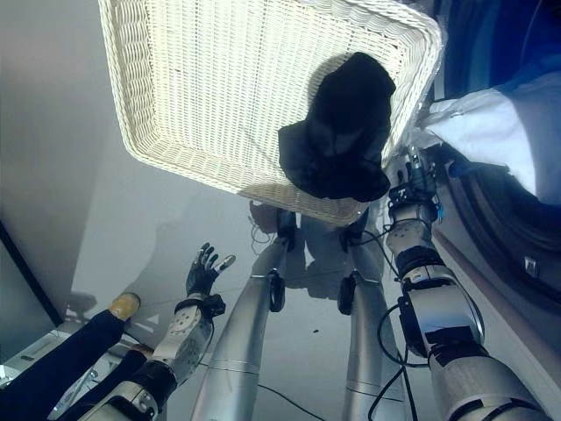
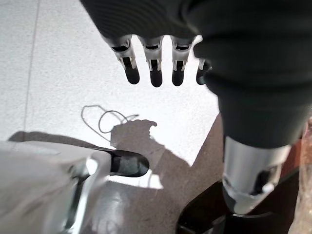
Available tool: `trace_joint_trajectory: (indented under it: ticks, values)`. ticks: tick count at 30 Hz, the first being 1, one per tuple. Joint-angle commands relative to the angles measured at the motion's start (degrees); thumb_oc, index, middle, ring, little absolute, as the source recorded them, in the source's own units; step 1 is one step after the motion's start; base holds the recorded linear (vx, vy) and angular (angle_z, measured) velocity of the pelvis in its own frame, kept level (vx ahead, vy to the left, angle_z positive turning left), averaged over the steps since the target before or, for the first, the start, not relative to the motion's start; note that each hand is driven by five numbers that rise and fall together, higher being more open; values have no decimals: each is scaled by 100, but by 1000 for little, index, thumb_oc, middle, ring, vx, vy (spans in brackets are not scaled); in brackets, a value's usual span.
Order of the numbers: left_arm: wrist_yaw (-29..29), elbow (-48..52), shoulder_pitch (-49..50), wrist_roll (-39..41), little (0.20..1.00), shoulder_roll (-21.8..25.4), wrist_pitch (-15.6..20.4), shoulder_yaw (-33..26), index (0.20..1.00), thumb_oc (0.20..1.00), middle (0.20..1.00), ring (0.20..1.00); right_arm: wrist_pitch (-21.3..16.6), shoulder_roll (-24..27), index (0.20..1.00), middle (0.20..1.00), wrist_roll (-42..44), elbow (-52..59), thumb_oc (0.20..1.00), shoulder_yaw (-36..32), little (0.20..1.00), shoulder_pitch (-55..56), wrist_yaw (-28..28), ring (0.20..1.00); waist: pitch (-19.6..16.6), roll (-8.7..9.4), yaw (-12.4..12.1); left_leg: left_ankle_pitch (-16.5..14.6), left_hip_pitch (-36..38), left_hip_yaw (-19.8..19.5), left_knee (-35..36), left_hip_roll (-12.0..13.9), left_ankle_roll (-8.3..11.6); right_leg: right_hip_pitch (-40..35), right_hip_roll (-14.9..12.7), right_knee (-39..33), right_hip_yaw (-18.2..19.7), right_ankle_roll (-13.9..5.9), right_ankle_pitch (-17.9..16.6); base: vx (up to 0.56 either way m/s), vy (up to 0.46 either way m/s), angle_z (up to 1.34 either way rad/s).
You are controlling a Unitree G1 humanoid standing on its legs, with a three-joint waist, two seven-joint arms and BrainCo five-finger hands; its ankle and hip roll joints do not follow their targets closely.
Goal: Put the clothes into the washing machine.
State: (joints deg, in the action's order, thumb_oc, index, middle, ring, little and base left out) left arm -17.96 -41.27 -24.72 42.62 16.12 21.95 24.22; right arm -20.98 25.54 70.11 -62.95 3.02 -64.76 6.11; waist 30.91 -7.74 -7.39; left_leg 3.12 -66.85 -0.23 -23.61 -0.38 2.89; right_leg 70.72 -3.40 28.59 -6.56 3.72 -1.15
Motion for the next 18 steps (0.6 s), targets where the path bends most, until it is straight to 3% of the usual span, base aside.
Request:
trace_joint_trajectory:
  ticks: [1,9,18]
  values:
    - [-52,282,359,125,1000,74,216,38,1000,1000,1000,1000,-718,462,1000,1000,-166,746,1000,373,1000,-10,-68,1000,-112,-692,131,245,72,-55,552,-113,63,58,154,539,153,-668,535,0,0,0]
    - [224,356,740,102,1000,158,352,-101,1000,1000,1000,1000,-1062,887,1000,1000,-341,1879,1000,396,1000,-64,-239,1000,-112,-573,287,235,508,66,754,-116,85,-362,273,130,153,-664,412,-31,18,-1]
    - [297,296,890,119,1000,203,247,-216,1000,1000,1000,1000,-1075,1110,1000,1000,-67,2809,1000,85,1000,322,-281,1000,-112,-382,534,84,1017,188,669,-234,0,-847,386,-126,192,-613,293,-24,19,0]
